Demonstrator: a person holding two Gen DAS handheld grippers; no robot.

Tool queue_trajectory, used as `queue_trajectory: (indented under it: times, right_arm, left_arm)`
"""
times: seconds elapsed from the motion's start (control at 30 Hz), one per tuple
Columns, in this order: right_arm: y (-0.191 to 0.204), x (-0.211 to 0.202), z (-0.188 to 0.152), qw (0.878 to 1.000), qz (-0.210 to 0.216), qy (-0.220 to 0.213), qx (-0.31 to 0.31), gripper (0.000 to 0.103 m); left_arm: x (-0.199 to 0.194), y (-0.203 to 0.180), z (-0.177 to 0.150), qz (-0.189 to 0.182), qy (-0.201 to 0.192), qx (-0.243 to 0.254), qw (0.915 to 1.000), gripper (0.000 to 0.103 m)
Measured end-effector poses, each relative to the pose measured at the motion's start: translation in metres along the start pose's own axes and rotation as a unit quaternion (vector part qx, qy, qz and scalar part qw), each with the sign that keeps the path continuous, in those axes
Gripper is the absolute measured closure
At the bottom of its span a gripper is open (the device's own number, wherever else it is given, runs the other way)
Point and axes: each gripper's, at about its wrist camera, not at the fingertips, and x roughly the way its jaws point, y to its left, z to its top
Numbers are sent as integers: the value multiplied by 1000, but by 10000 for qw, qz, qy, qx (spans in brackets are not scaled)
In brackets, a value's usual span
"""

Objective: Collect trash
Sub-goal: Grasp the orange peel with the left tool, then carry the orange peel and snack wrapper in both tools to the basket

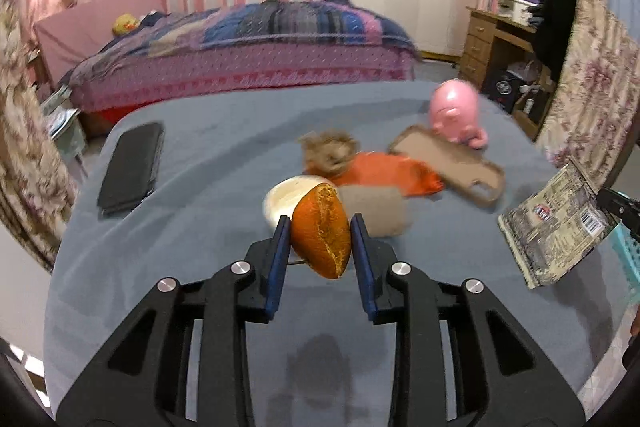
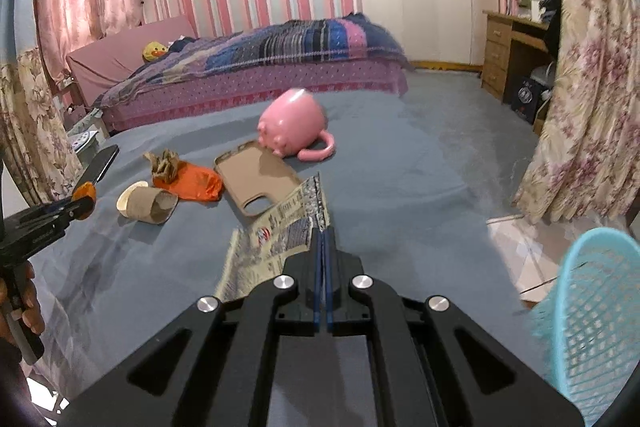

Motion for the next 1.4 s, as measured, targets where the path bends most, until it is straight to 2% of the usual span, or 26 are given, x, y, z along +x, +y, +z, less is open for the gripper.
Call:
queue_trajectory:
  times: [0.2, 0.4, 0.7, 1.0, 1.2, 1.4]
  right_arm:
    - [-56, -51, 3, 9979, -542, -296, 207, 102]
    - [-116, -99, -3, 9911, -1174, -495, 391, 101]
    - [-208, -152, -28, 9740, -2023, -570, 849, 101]
    - [-250, -169, -55, 9614, -2457, -563, 1104, 101]
    - [-264, -167, -75, 9555, -2625, -518, 1246, 101]
    - [-272, -161, -90, 9517, -2721, -471, 1340, 102]
  left_arm:
    - [-15, -57, 14, -428, -255, 208, 9985, 74]
    - [-15, -130, 13, -887, -275, 515, 9943, 74]
    - [-21, -242, 4, -1594, -335, 1057, 9810, 74]
    - [-24, -335, -12, -2218, -320, 1431, 9640, 74]
    - [-20, -371, -31, -2541, -207, 1606, 9535, 74]
    - [-12, -405, -43, -2691, -93, 1782, 9464, 74]
